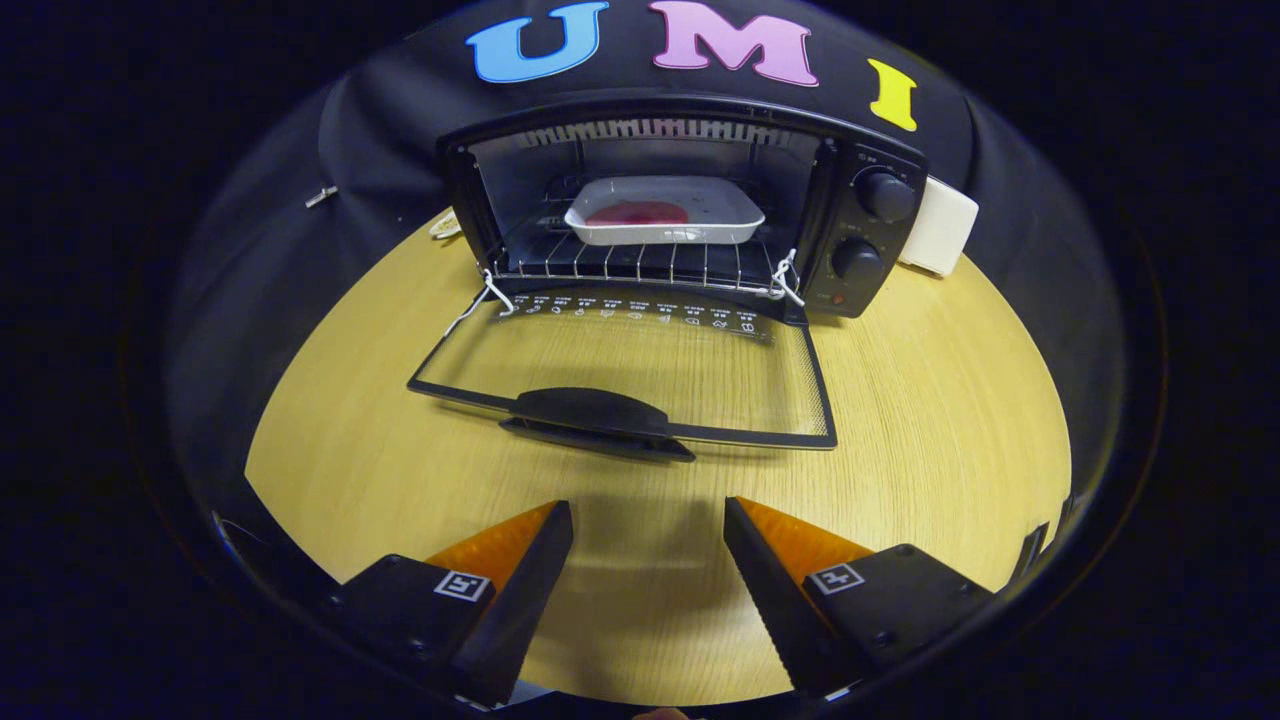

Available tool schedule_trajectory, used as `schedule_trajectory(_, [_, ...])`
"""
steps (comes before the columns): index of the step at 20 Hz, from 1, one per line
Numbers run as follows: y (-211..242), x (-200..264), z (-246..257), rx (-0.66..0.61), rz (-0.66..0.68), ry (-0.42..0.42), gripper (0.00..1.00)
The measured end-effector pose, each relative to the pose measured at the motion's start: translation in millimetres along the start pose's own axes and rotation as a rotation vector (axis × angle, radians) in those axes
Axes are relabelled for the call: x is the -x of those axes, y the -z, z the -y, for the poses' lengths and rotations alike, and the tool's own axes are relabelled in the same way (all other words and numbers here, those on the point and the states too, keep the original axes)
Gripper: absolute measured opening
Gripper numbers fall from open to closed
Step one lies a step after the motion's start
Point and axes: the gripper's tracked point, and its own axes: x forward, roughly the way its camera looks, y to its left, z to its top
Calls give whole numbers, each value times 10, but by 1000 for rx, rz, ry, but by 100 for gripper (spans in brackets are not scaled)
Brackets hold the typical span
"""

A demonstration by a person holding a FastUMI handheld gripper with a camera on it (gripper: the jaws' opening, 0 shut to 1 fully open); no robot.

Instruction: Open the toaster oven, put the food inside, and close the toaster oven door.

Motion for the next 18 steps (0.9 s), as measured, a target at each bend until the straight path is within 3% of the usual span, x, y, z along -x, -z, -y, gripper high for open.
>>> schedule_trajectory(11, [-192,-337,-8,-41,-13,47,100])
schedule_trajectory(18, [-441,-56,-84,95,90,44,100])
